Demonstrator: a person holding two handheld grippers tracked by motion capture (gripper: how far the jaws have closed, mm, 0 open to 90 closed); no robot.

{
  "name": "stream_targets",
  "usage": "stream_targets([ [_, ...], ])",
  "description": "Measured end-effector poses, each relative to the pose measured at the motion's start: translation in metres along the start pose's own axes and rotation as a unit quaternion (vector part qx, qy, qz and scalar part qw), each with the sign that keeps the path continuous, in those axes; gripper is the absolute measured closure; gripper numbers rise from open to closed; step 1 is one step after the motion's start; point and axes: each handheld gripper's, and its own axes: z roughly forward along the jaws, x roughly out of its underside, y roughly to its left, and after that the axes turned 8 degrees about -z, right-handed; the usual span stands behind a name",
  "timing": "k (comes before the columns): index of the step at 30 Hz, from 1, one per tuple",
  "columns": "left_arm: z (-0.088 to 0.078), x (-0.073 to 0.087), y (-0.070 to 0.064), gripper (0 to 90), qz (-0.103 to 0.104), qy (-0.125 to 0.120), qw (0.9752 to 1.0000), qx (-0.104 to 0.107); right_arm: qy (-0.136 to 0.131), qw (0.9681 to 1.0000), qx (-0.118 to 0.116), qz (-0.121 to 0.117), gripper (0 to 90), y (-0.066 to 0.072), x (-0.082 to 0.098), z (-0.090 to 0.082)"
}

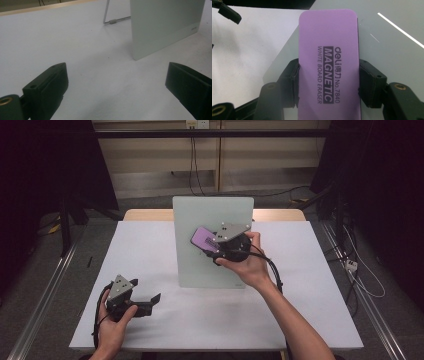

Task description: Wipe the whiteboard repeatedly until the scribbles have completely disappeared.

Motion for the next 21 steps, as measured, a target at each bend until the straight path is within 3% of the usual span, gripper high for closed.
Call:
stream_targets([
  [10, 0.001, 0.0, -0.002, 4.6, 0.0, -0.001, 1.0, 0.001, 0.028, 0.9991, -0.028, -0.016, 41.6, 0.026, 0.014, 0.019],
  [17, 0.001, 0.0, -0.002, 4.6, 0.0, -0.001, 1.0, 0.001, 0.056, 0.9958, -0.067, -0.028, 41.6, 0.049, 0.023, 0.037],
  [21, 0.001, 0.0, -0.002, 4.6, 0.001, 0.001, 1.0, 0.001, 0.059, 0.9939, -0.09, -0.025, 41.7, 0.058, 0.026, 0.049],
])
